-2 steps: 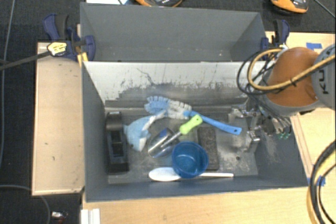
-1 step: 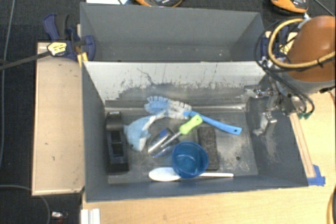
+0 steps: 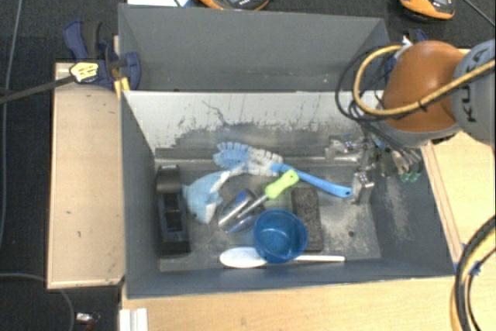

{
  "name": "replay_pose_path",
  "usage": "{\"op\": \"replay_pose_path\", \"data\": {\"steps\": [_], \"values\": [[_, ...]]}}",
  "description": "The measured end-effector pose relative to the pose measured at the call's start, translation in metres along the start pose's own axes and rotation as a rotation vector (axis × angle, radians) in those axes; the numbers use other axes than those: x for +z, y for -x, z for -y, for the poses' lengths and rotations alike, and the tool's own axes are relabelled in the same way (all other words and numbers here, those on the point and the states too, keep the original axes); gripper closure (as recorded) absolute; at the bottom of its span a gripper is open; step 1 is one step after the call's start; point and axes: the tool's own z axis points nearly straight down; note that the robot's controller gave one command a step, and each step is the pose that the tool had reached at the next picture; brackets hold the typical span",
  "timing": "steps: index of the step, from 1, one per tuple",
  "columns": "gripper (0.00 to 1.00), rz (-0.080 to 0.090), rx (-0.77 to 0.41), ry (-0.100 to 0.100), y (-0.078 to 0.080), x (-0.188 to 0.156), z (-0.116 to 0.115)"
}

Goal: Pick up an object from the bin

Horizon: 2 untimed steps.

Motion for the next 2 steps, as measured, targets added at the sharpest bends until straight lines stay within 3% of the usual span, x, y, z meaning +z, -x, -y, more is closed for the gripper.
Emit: {"op": "replay_pose_path", "data": {"steps": [1,2], "values": [[0.0,0.012,0.059,-0.008,-0.065,0.05,0.014],[1.0,0.009,-0.022,0.0,-0.005,0.031,-0.002]]}}
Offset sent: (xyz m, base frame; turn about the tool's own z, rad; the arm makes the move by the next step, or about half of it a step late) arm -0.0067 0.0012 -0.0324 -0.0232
